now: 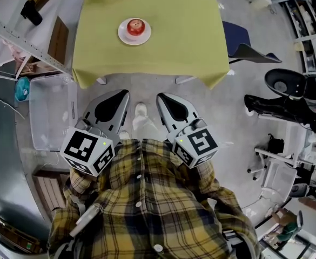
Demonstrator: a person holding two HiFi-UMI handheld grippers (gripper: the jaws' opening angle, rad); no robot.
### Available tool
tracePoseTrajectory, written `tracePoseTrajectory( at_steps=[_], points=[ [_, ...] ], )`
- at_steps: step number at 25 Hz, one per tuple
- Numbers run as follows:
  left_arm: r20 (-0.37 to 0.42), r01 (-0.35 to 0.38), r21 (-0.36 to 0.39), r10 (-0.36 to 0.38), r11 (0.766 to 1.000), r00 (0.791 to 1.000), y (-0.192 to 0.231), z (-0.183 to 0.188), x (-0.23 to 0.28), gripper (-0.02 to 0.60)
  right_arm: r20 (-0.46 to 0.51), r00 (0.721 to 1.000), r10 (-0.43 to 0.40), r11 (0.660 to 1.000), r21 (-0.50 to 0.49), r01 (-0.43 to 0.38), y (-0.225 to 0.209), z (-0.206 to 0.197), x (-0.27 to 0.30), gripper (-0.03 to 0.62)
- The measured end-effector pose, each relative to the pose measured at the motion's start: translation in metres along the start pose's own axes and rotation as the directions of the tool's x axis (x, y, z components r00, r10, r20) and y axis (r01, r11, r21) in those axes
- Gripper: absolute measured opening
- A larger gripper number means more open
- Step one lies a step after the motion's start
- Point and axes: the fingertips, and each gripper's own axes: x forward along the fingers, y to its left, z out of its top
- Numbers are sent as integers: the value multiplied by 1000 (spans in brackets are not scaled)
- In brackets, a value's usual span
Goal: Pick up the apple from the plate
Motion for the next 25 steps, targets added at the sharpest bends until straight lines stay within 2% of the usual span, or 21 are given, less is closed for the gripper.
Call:
tracePoseTrajectory(
  at_steps=[5,12,25],
  points=[
    [24,-32,6,32,999,999,13,25,43,8,1,999,36,999,-24,-36,-42,20,21,-3],
    [68,-71,17,70,997,995,14,44,83,8,-4,997,80,996,-40,-80,-83,29,29,-3],
    [48,-111,-5,111,994,993,39,50,111,8,-23,991,133,990,-44,-134,-102,40,62,-3]
  ],
)
